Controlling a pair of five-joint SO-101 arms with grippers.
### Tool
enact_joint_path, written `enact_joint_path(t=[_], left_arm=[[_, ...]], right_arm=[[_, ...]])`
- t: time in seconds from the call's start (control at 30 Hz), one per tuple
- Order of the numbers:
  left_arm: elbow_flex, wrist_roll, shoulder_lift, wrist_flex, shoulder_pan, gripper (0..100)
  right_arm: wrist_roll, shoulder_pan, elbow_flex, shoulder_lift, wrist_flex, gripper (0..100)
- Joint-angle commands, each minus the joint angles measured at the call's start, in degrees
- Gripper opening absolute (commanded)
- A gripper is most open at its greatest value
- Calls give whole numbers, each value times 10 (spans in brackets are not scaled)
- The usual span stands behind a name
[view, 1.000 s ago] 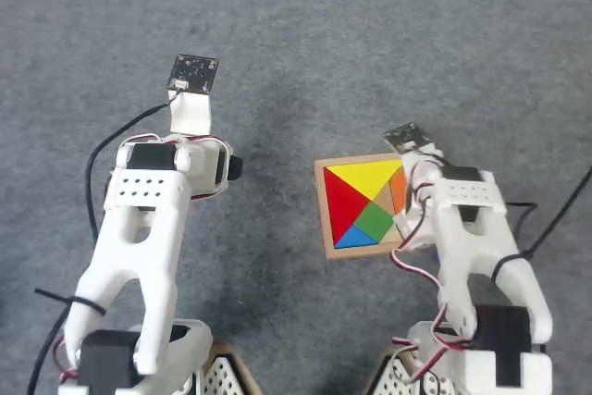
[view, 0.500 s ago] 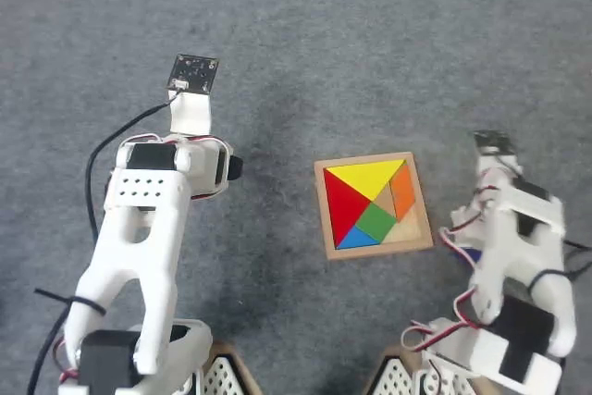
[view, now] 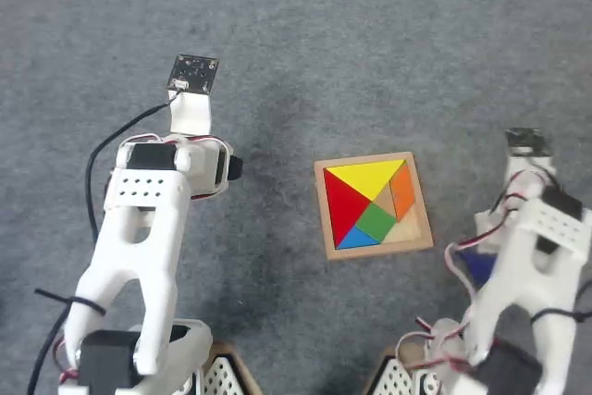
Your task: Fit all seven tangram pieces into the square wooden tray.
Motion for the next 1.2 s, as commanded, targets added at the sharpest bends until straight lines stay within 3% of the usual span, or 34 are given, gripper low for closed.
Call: enact_joint_path(t=[0.0,0.13,0.47,0.8,0.87,1.03,1.17], left_arm=[[-5,-4,-20,-14,5,225],[-5,-4,-20,-14,5,225],[-5,-4,-20,-14,5,225],[-5,-5,-20,-14,5,225],[-5,-5,-20,-14,5,225],[-5,-5,-20,-14,5,225],[-5,-5,-20,-14,5,225]], right_arm=[[56,-37,11,-48,29,218],[95,-40,28,-23,4,284],[142,-39,25,128,-67,285],[162,-28,25,156,-74,284],[162,-21,25,157,-74,261],[161,-16,25,158,-71,98],[158,-16,25,158,-71,110]])
